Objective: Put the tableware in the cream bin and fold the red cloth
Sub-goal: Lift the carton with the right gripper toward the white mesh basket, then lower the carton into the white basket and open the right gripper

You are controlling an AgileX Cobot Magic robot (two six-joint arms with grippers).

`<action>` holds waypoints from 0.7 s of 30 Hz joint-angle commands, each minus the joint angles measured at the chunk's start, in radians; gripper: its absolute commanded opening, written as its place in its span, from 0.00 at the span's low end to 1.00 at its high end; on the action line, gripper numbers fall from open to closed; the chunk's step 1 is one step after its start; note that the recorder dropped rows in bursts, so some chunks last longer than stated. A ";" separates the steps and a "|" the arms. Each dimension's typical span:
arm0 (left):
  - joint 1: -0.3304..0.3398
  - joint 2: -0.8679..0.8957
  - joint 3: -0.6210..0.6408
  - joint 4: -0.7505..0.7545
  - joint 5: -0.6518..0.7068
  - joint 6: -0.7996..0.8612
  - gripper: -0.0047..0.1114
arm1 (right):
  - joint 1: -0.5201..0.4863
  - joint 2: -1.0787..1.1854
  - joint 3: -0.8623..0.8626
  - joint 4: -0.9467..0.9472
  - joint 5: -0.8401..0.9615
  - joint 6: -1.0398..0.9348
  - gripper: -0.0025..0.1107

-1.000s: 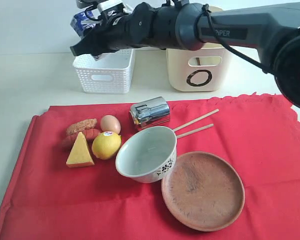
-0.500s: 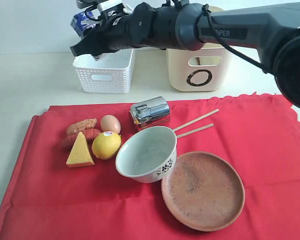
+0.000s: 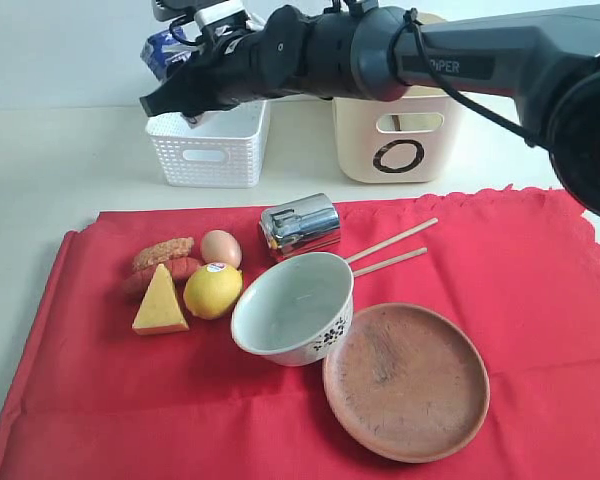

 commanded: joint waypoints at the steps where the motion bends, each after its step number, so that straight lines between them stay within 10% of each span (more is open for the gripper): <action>1: 0.000 -0.007 0.004 0.000 -0.002 0.000 0.04 | -0.001 -0.059 -0.015 -0.006 0.062 0.013 0.02; 21: 0.000 -0.007 0.004 0.000 -0.002 0.000 0.04 | -0.141 -0.063 -0.017 -0.098 0.036 -0.014 0.02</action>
